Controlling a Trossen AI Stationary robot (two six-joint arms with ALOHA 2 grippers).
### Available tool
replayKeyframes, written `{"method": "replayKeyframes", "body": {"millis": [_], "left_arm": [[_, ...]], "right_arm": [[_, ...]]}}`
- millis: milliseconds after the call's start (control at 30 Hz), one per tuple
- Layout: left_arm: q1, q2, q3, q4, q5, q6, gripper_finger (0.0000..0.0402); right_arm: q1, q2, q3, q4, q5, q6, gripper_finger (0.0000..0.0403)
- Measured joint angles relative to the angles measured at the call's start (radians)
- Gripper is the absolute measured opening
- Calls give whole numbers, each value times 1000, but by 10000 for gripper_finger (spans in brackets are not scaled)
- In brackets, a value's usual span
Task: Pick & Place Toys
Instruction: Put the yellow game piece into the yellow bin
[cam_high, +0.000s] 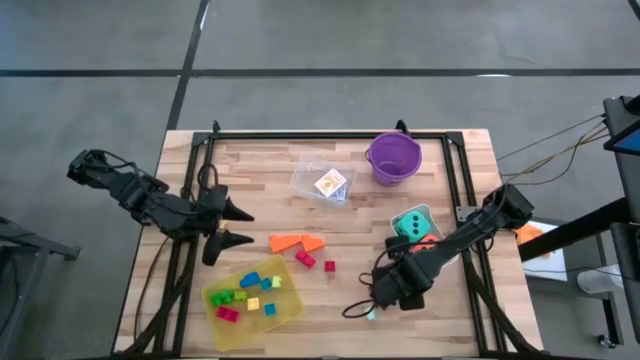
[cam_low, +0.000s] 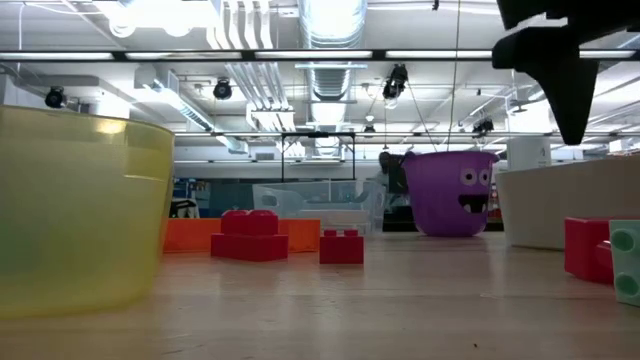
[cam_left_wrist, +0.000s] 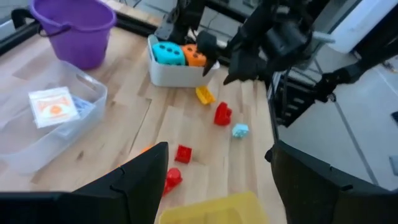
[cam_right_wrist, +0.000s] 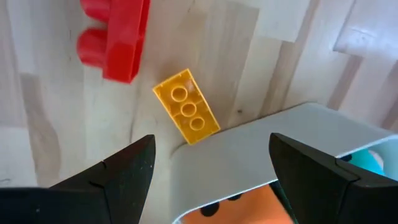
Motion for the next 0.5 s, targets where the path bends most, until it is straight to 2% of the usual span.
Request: {"method": "replayKeyframes", "body": {"millis": [267, 500], "left_arm": [[0, 7, 0, 21, -21, 10, 275], [0, 7, 0, 20, -23, 29, 275]], "right_arm": [[-12, 0, -43, 112, -37, -171, 308], [-11, 0, -145, 219, -74, -276, 308]]}}
